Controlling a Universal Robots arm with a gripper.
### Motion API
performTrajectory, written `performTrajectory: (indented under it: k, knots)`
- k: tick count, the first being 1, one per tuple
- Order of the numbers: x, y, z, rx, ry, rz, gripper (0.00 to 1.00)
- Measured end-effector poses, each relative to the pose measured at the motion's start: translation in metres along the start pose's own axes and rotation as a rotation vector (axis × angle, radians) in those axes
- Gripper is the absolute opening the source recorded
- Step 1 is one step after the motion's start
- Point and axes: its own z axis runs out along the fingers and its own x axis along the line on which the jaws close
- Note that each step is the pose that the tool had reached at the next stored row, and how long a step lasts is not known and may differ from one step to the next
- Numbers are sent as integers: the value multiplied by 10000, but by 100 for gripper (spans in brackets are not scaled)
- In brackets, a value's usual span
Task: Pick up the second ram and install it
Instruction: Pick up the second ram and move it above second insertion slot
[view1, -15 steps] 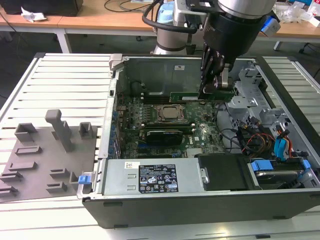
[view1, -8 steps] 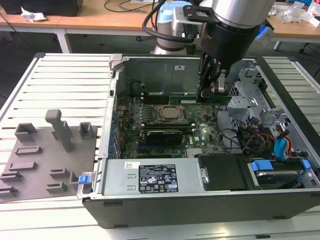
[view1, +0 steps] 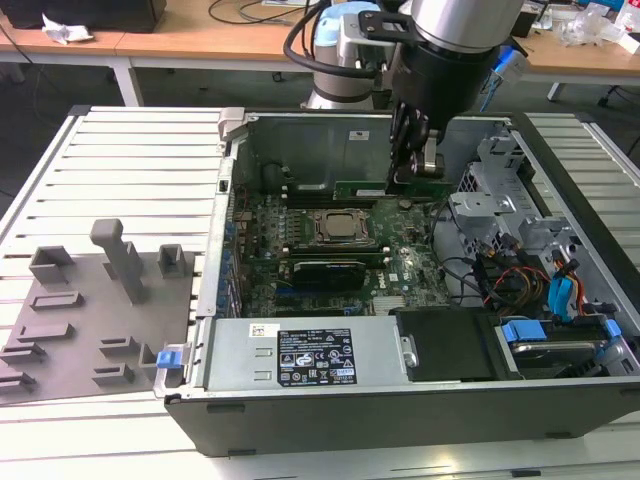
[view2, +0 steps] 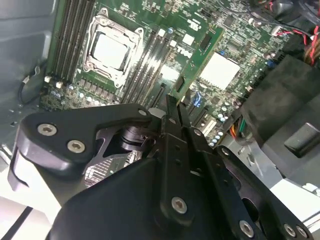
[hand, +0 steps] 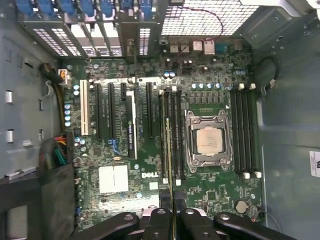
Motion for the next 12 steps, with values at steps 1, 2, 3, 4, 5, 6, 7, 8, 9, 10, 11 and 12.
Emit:
performTrajectory:
  k: [1, 2, 3, 4, 5, 6, 7, 8, 9, 10, 11, 12]
  knots:
    - [-23, 1, 6, 0, -1, 0, 13]
    - [-52, 2, 15, 0, 1, 1, 13]
    - [-66, 1, 28, 0, 0, -1, 13]
    - [-69, 1, 39, 0, 0, -1, 13]
    - [-70, 1, 52, 0, 1, 0, 13]
    - [-68, 0, 64, 0, 0, 0, 13]
    - [-68, 0, 74, 0, 0, 0, 13]
    - [-66, -1, 89, 0, 0, 0, 13]
    - [-65, -2, 104, 0, 0, 0, 13]
    - [-63, -3, 117, 0, 0, 0, 13]
    - [-63, -3, 129, 0, -1, 0, 13]
    - [-61, -5, 151, 0, 0, 0, 13]
